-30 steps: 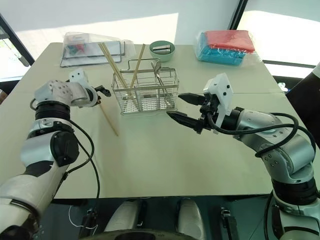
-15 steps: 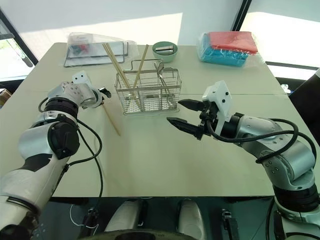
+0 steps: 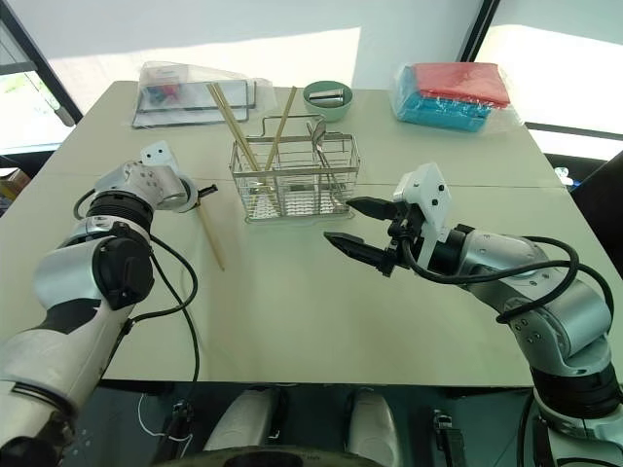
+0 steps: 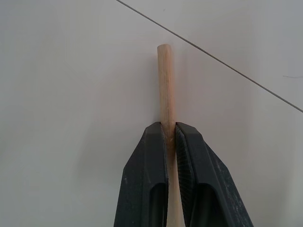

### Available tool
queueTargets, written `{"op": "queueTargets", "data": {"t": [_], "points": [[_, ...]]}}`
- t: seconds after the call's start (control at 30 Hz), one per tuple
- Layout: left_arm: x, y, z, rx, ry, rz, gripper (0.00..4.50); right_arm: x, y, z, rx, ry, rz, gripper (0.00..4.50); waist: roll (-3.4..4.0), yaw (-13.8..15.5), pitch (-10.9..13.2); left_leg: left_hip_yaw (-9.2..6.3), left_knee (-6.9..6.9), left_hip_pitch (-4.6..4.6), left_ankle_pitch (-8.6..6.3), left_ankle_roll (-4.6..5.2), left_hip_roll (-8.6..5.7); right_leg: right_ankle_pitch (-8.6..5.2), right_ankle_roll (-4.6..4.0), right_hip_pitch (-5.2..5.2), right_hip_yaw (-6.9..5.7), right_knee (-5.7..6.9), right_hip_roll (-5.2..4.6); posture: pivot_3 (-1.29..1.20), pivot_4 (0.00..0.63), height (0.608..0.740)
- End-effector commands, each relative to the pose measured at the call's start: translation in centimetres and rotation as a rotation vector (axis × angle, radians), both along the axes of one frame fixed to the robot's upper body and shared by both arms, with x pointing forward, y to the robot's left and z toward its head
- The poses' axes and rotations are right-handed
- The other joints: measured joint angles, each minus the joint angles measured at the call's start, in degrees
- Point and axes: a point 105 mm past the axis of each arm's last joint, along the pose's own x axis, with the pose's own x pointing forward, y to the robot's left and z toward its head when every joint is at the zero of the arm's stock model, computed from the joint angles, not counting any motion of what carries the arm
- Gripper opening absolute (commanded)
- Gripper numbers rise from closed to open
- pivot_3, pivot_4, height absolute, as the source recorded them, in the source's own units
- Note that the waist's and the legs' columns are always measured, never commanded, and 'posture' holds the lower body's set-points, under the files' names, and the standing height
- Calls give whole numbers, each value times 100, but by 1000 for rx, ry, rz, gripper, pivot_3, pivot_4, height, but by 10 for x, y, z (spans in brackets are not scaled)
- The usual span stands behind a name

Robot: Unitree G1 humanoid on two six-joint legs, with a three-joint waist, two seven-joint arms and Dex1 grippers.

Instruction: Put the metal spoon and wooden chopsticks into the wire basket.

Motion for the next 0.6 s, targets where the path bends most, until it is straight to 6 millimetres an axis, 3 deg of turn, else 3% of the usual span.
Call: {"op": "queueTargets", "data": {"t": [0.03, 0.23, 0.3, 0.33, 0.4, 0.5, 0.6], "points": [[8, 20, 32, 27, -131, 38, 311, -3, -2, 12, 8, -57, 5, 3397, -1, -4, 1, 0, 0, 0, 0, 0, 0, 0, 0, 0, 0, 0, 0, 0, 150, 667], [14, 59, 100, 81, -421, 101, 311, -3, 0, 16, 6, -51, 19, 3397, -2, -28, 4, 4, -4, -4, 4, -8, 6, 0, -1, -12, 0, 0, 3, 0, 150, 667], [14, 64, 132, 98, -560, 87, 311, -3, 0, 16, 6, -46, 22, 3397, -3, -12, 4, 5, -4, -4, 7, -13, 6, 0, -1, -10, 0, 0, 2, 0, 150, 667], [13, 66, 157, 132, -665, 73, 311, -3, 0, 17, 5, -42, 23, 3397, -3, 0, 4, 5, -3, -5, 7, -13, 6, 0, -1, -10, 0, -1, 1, 0, 150, 667], [2, 63, 212, 179, -898, 32, 311, -3, 0, 17, 5, -36, 23, 3397, -12, 15, 9, 4, -1, -7, 6, -13, 5, 0, -1, -7, -2, -3, -2, 0, 150, 667], [-21, 46, 275, 184, -1186, -47, 311, -3, 2, 17, 10, -28, 27, 3397, -17, 8, 10, 3, 3, -12, 12, -25, 3, 2, -3, -6, -3, -7, -6, 0, 150, 667], [-42, 28, 310, 155, -1357, -120, 311, -4, 3, 16, 13, -24, 29, 3397, -13, 0, 8, 3, 3, -14, 13, -26, 2, 2, -3, -5, -2, -11, -7, 0, 150, 667]]}}
